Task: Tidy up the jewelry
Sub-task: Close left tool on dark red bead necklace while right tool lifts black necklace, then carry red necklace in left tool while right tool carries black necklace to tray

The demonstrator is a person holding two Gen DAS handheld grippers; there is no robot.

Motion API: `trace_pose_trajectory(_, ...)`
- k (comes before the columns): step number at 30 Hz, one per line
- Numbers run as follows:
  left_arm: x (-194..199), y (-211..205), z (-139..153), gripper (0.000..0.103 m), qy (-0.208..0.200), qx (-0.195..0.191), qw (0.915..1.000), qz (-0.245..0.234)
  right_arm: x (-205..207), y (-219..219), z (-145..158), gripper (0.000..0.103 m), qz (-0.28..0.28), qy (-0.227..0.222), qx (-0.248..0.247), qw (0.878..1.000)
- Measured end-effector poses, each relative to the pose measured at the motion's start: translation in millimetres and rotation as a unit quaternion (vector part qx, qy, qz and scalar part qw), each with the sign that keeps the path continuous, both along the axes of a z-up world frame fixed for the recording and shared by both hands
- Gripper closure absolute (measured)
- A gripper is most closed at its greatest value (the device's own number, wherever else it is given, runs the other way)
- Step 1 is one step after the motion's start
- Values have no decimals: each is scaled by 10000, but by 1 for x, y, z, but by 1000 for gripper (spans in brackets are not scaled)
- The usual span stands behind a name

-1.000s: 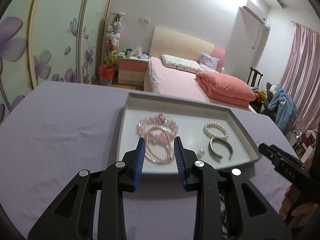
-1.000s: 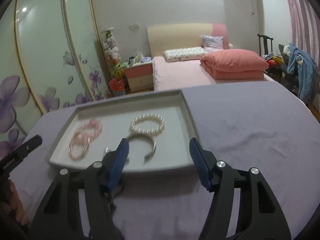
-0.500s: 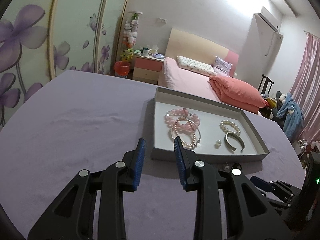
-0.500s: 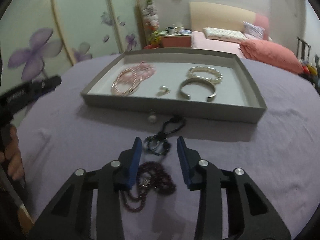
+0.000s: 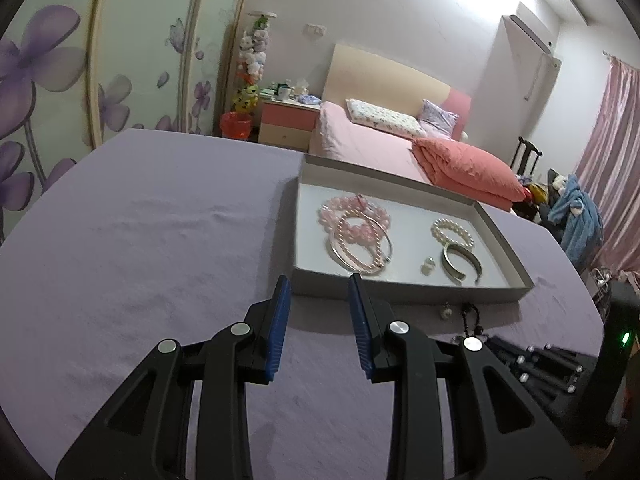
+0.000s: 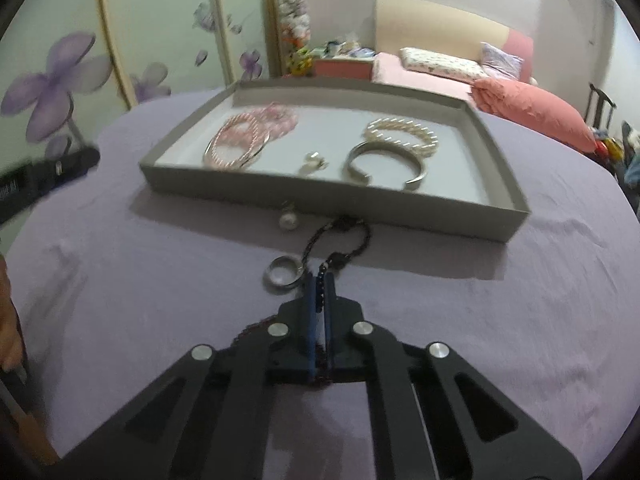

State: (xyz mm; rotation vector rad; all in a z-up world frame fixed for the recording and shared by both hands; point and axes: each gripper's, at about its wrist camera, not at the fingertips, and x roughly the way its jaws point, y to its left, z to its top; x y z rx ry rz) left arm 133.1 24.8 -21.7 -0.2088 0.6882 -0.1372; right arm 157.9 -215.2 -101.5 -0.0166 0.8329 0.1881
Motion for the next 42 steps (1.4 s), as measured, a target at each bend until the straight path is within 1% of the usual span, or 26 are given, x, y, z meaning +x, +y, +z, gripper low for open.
trace_pose_trajectory(2,-3,-7,-3,72,59,-9,9998,-175,0,-13,4,98,-226,-71,92,9997)
trace_pose_trajectory(4,-5,-19,-6,70,143,13,9988,-458,2,-32,5,98,-589,-54,163,9981)
trace_pose_trajectory(6,-10,-33,-9,66,195,56,9973,-700,6,-52,1,98,-936,69,225,9953)
trace_pose_trajectory(10,-17,-64,-17,62,363,116,9907,-1309,8,-82,-9,98,-1405,292,436,9887)
trace_pose_trajectory(14,-23,-104,-27,52,538,308,9795,-1917,8,-89,-12,98,-1500,292,508,9870)
trace_pose_trajectory(16,-25,-122,-31,45,600,437,9744,-2123,9,-91,-15,98,-1510,297,555,9865)
trace_pose_trajectory(17,-26,-127,-33,40,629,488,9724,-2191,8,-91,-16,98,-1512,301,567,9864)
trace_pose_trajectory(19,-26,-138,-37,35,681,563,9686,-2323,7,-93,-17,98,-1504,304,606,9863)
trace_pose_trajectory(20,-26,-145,-39,30,708,640,9664,-2388,7,-92,-17,98,-1500,302,613,9863)
trace_pose_trajectory(21,-25,-151,-42,28,729,750,9650,-2406,7,-93,-17,98,-1497,305,628,9863)
trace_pose_trajectory(24,-17,-161,-52,28,877,1050,9624,-2346,7,-92,-17,98,-1487,311,640,9863)
trace_pose_trajectory(25,-17,-163,-55,28,842,1173,9628,-2284,6,-92,-17,98,-1480,312,643,9864)
trace_pose_trajectory(26,-17,-163,-55,30,815,1260,9627,-2250,7,-93,-17,98,-1470,315,646,9865)
trace_pose_trajectory(27,-17,-163,-55,38,782,1366,9626,-2204,6,-92,-17,98,-1458,315,645,9867)
trace_pose_trajectory(28,-17,-162,-54,44,749,1399,9632,-2172,7,-91,-17,98,-1439,315,637,9870)
trace_pose_trajectory(29,-15,-157,-53,57,730,1378,9648,-2119,7,-90,-17,98,-1417,316,631,9874)
trace_pose_trajectory(30,-14,-153,-52,75,734,1375,9663,-2048,7,-88,-17,98,-1382,320,630,9879)
trace_pose_trajectory(31,-11,-148,-51,82,754,1356,9680,-1973,7,-86,-17,98,-1344,326,637,9883)
trace_pose_trajectory(32,-8,-139,-51,87,807,1247,9701,-1919,6,-83,-16,98,-1292,334,643,9890)
trace_pose_trajectory(33,-7,-130,-50,90,836,1215,9724,-1806,6,-81,-16,98,-1243,339,647,9895)
trace_pose_trajectory(34,-6,-124,-50,90,842,1236,9740,-1704,6,-77,-16,98,-1189,344,652,9902)
trace_pose_trajectory(39,-1,-79,-48,90,906,1270,9807,-1180,4,-64,-17,98,-943,348,634,9929)
trace_pose_trajectory(42,4,-62,-48,90,960,1173,9832,-1020,3,-58,-17,98,-903,313,535,9940)
